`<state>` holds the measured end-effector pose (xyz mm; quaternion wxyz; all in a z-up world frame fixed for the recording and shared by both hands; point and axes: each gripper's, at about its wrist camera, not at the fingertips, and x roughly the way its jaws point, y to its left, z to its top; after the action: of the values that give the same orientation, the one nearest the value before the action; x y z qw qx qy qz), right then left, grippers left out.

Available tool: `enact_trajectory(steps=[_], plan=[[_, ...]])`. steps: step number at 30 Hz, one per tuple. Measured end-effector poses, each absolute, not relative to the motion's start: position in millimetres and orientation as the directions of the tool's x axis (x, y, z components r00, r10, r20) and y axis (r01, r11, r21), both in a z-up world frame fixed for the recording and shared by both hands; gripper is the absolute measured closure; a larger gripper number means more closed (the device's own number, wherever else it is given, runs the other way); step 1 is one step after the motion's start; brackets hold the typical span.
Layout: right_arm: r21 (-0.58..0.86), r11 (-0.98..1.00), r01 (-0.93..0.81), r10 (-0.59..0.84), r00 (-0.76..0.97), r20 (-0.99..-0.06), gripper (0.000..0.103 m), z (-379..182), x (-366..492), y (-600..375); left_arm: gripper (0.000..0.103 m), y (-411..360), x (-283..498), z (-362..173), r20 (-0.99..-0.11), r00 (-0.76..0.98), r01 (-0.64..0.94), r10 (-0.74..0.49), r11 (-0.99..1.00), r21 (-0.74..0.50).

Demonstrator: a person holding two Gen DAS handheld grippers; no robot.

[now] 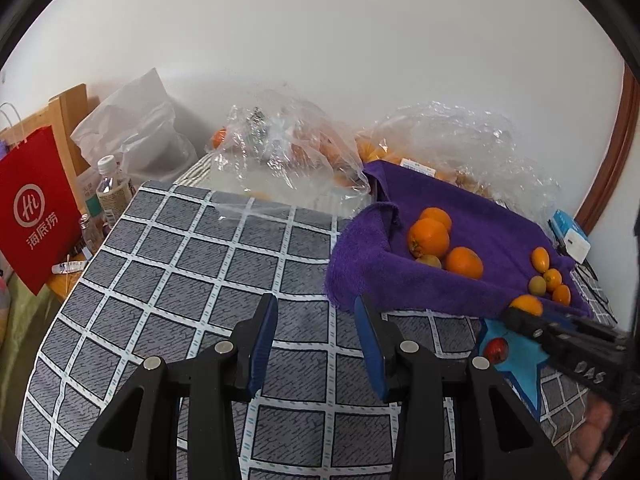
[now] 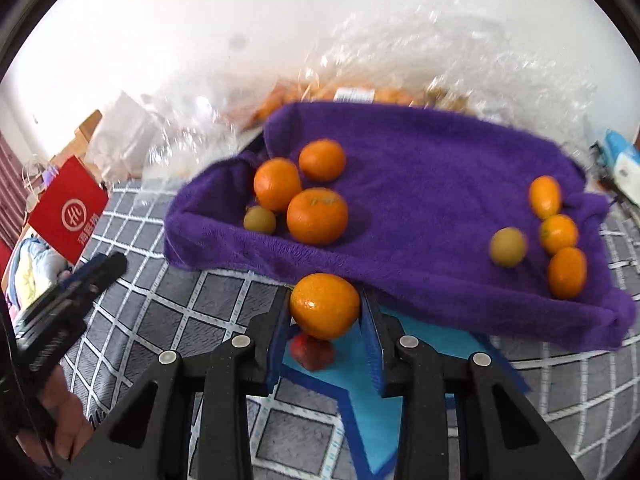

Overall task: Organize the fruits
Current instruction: 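Grasp the red strawberry with the left tool while the right tool holds its orange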

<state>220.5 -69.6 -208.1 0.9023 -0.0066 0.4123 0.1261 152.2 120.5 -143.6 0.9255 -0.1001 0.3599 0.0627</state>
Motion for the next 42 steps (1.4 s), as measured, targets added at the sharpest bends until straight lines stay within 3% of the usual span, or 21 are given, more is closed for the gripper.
enact_trajectory(steps=[6,14,31,42], plan=[[0.019,0.983,-0.181,0.143,0.701,-0.699,0.069,-191.4,188.4,-112.4,0.065,110.4,157.4,-151.6,-0.707,0.707,-0.124,-0.014,0.982,-0.143],[0.003,0.997,-0.075,0.055,0.702,-0.71,0.069,-204.8,162.7,-173.1,0.065,99.5,163.7,-167.0,-0.742,0.665,-0.052,-0.086,0.986,-0.161],[0.053,0.998,-0.022,0.054,0.669,-0.741,0.069,-235.7,160.2,-200.6,0.063,76.0,155.6,-158.9,-0.706,0.676,0.105,-0.209,0.976,-0.189],[-0.004,1.0,-0.017,0.009,0.688,-0.726,0.069,-230.2,148.3,-210.8,0.063,2.5,164.3,-157.5,-0.774,0.577,0.211,-0.261,0.963,-0.168]])
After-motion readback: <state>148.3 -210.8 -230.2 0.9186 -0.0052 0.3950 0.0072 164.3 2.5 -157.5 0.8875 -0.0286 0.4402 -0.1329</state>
